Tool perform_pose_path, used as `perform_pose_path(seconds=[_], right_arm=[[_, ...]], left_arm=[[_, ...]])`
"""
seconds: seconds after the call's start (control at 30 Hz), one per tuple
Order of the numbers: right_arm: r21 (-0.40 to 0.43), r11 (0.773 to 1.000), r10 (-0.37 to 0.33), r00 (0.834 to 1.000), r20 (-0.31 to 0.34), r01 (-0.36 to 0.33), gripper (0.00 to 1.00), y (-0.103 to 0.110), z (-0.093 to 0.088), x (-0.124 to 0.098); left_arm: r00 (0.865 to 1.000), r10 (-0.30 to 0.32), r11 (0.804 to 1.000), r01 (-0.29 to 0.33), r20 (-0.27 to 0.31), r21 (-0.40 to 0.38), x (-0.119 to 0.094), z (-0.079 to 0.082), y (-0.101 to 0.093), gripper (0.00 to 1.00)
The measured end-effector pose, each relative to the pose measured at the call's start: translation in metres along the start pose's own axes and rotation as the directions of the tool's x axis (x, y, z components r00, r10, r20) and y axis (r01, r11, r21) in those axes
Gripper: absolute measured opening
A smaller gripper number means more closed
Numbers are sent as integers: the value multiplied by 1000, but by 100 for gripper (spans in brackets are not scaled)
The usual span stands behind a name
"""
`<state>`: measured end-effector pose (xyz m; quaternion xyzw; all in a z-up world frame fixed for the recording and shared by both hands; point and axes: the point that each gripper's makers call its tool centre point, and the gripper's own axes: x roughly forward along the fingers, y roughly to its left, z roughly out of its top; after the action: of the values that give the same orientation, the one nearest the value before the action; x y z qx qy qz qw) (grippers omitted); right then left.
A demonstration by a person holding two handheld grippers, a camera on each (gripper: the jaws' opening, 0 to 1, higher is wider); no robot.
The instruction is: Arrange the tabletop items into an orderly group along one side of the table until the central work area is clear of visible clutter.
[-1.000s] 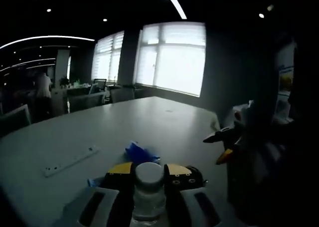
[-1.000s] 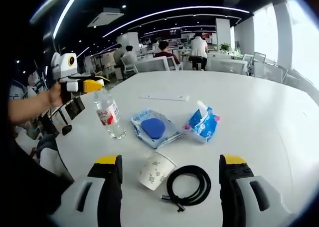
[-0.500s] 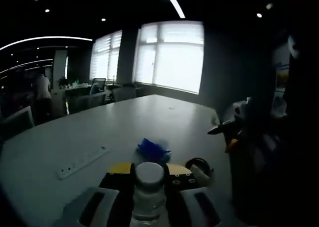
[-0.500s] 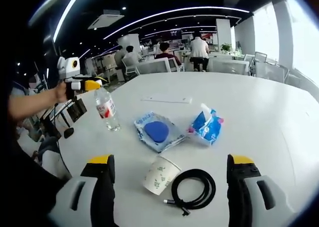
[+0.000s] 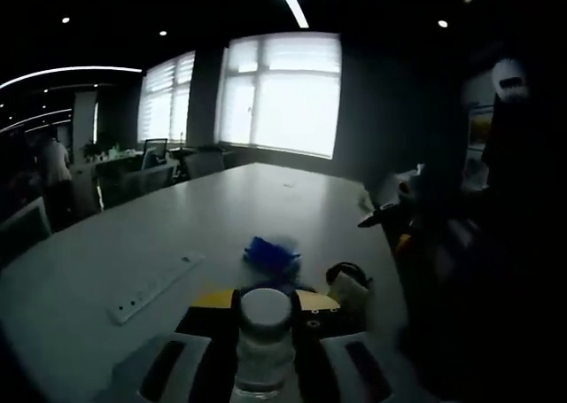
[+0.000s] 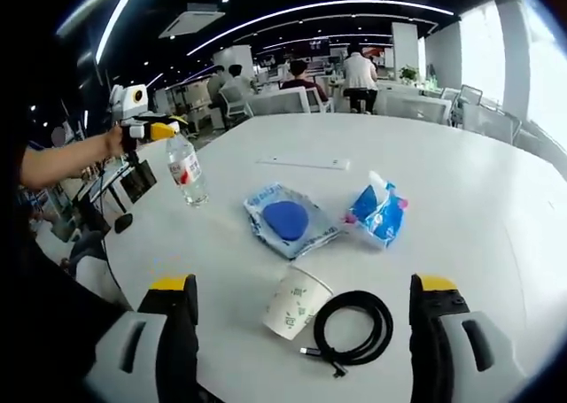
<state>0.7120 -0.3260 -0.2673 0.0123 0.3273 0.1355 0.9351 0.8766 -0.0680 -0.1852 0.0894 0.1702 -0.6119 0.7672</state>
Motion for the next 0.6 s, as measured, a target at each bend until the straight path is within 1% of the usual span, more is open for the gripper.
perform_pose_path(seconds=[0.07,0.13,0.17,0.2,0.3,0.37,0.47,0.5,0.6], right_arm=[[4,1000,-9,1000,1,9,95,2,1,1],[10,1000,-14,1000,5,14,95,5,2,3],[12,1000,-16,1000,6,16,94,5,2,3],[14,1000,-18,1000,4,18,94,6,1,4],[21,999,-30,1000,-1,30,94,7,0,6],[27,999,-34,999,-3,34,94,7,0,7],[37,998,-48,999,-10,49,93,8,-2,8],[40,998,-51,999,-11,52,93,8,-3,9],[45,997,-57,998,-17,58,93,9,-4,10]], left_arm=[[1000,-24,1000,24,-18,12,-1,-3,0,20],[999,-23,1000,24,-28,13,-1,-6,4,19],[999,-33,999,34,-33,15,-1,-8,6,19],[998,-36,999,38,-47,24,-1,-11,8,19],[992,-65,996,71,-105,55,0,-22,12,19],[989,-82,993,91,-126,74,0,-26,14,19],[983,-106,990,118,-151,71,0,-31,21,19],[980,-110,989,124,-165,77,0,-35,25,19],[977,-119,988,135,-180,80,2,-41,31,20]])
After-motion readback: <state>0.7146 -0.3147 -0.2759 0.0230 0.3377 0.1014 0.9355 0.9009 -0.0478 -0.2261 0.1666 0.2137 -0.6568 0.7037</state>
